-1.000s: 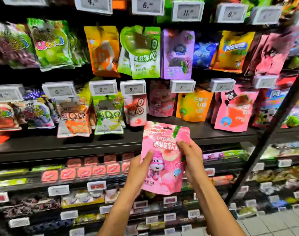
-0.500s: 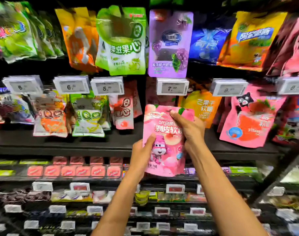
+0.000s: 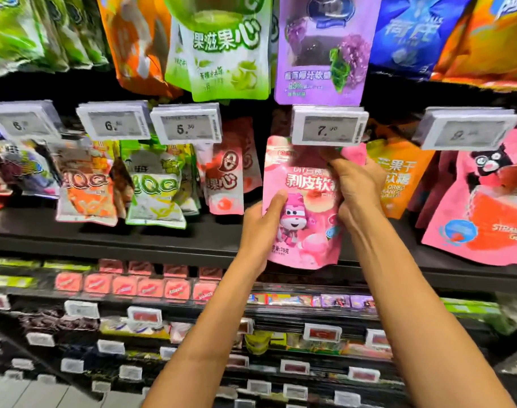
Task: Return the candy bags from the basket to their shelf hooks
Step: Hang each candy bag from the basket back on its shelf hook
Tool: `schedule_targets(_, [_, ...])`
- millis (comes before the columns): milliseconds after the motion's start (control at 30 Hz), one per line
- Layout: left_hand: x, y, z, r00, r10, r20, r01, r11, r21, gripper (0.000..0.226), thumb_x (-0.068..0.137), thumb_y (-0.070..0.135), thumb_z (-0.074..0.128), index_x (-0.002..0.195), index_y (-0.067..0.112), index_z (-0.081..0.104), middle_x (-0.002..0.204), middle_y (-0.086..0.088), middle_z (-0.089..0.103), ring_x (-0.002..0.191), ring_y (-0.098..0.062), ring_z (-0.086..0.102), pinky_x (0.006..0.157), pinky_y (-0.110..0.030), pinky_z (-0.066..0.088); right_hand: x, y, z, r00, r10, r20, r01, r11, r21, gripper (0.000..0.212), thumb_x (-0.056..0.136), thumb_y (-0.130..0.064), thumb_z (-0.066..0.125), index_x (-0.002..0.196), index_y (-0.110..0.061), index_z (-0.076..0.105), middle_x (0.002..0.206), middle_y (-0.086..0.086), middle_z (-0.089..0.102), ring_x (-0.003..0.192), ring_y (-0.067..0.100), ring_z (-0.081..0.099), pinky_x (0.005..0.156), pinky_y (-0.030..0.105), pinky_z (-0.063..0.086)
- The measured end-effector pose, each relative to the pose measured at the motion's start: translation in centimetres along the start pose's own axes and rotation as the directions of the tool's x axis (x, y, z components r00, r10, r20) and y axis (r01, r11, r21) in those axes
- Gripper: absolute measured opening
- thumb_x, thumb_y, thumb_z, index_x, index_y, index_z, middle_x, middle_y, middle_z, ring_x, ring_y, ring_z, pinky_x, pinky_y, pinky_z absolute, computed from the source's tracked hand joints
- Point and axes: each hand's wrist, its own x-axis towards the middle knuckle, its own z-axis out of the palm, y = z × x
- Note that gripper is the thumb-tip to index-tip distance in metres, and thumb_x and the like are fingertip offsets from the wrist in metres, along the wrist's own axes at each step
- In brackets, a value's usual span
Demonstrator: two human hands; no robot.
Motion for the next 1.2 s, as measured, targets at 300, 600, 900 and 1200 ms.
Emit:
schedule_targets(300, [1.8,-3.3,-0.7,0.994,0.063,0.089,-0.061,0.998,-0.022,0.030,0.074,0.063,0.061,0.079,0.038,0.076,0.086,0.003,0.078,0.083,-0.014,0.075,0.071,-0.026,0.060,-0.3,1.9,-1.0,0.990,-0.137,0.028,0.137,0.990,0.027,0.020,0.054,-0.007,0.082,0.061,-0.013,0.064,0.061,0.006,0.066,0.058,0.023,0.063,0.058,0.037,0.058])
schedule_targets(600, [2.9,-3.0,-0.5,0.990,0.115,0.085,-0.111,0.992,-0.055,0.029,0.084,0.049,0.059,0.084,0.024,0.074,0.087,0.002,0.078,0.083,-0.013,0.074,0.067,-0.022,0.056,-0.6,0.7,-0.2,0.977,-0.198,0.079,0.193,0.979,0.068,0.020,0.066,0.003,0.082,0.073,-0.011,0.070,0.065,-0.002,0.072,0.056,0.011,0.066,0.056,0.023,0.053])
schedule_targets(900, [2.0,-1.7,-0.1,0.981,0.158,0.112,-0.148,0.985,-0.089,0.027,0.089,0.044,0.060,0.081,0.022,0.075,0.085,0.000,0.078,0.081,-0.014,0.075,0.063,-0.020,0.055,-0.5,-0.5,-0.6,0.979,-0.191,0.075,0.186,0.980,0.069,0.021,0.067,0.001,0.082,0.080,-0.010,0.070,0.068,0.001,0.072,0.060,0.014,0.066,0.060,0.027,0.055])
schedule_targets(1200, [1.8,-0.2,0.5,0.991,0.073,0.115,-0.061,0.992,-0.110,0.027,0.093,0.041,0.060,0.085,0.019,0.074,0.079,0.000,0.078,0.073,-0.013,0.075,0.055,-0.018,0.053,0.2,-1.7,0.1,0.986,-0.116,0.119,0.102,0.987,0.121,0.020,0.067,0.003,0.082,0.076,-0.011,0.070,0.073,0.006,0.075,0.066,0.021,0.071,0.063,0.033,0.058])
